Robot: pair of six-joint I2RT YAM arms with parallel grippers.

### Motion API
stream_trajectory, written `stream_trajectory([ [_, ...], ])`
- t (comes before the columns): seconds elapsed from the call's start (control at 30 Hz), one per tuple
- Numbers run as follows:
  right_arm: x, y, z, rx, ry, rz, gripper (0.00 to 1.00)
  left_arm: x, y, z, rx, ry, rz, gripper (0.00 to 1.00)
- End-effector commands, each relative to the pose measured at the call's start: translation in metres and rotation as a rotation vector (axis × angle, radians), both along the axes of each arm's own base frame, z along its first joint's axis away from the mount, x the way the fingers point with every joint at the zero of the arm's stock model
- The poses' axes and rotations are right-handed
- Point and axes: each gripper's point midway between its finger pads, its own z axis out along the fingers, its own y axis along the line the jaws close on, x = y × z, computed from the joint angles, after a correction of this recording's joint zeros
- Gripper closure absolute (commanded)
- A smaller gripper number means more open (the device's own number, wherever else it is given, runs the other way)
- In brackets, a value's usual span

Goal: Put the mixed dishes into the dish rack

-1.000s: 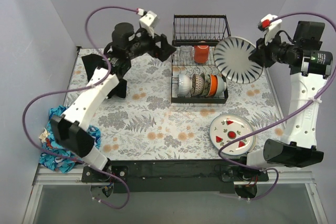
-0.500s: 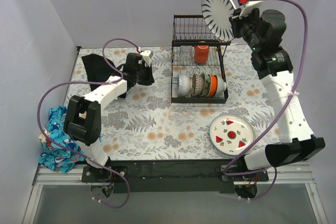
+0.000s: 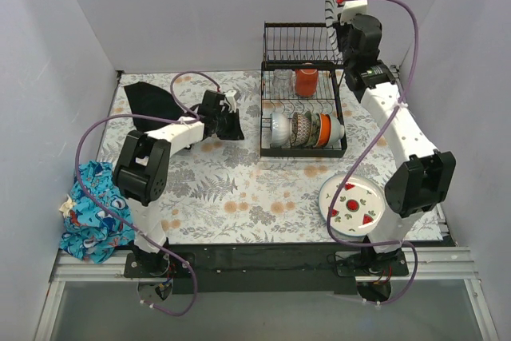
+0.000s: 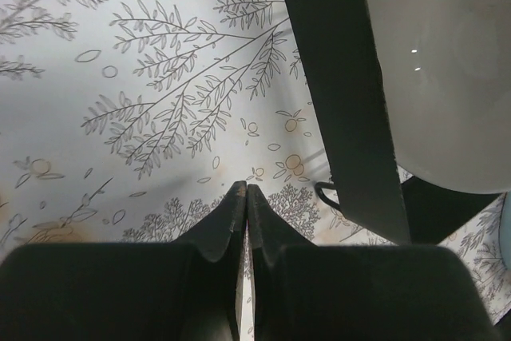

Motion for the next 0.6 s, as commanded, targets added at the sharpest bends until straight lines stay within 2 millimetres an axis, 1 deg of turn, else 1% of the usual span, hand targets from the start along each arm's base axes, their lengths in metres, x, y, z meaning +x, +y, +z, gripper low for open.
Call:
stream_trajectory([
  [0.0,-0.013,-0.016,0.11,0.115,-0.336,-0.079,0.99,0.004,-0.027,0.006,-0.052,-0.017,-0.078,1.0],
  [0.13,0.0,-0.016,0.095,0.108,-0.312,-0.097,0.99,-0.005,-0.037,-0.002,-0.063,0.018,-0.11,1.0],
  [0.27,0.006,-0.02,0.087,0.115,-0.299,-0.138,0.99,-0.014,-0.042,-0.006,-0.084,0.056,-0.13,1.0],
  [0.4,0.004,-0.03,0.096,0.167,-0.325,-0.205,0.99,-0.018,-0.044,-0.008,-0.093,0.079,-0.142,1.0],
  [0.43,0.002,-0.031,0.105,0.18,-0.343,-0.208,0.99,-0.018,-0.044,-0.008,-0.097,0.085,-0.145,1.0],
  [0.5,0.002,-0.027,0.106,0.176,-0.346,-0.2,0.99,-0.02,-0.046,-0.009,-0.103,0.092,-0.153,1.0],
  [0.53,0.001,-0.027,0.111,0.174,-0.356,-0.205,0.99,-0.019,-0.046,-0.01,-0.105,0.095,-0.15,1.0],
  [0.57,0.002,-0.027,0.11,0.166,-0.352,-0.21,0.99,-0.02,-0.047,-0.01,-0.108,0.097,-0.152,1.0],
])
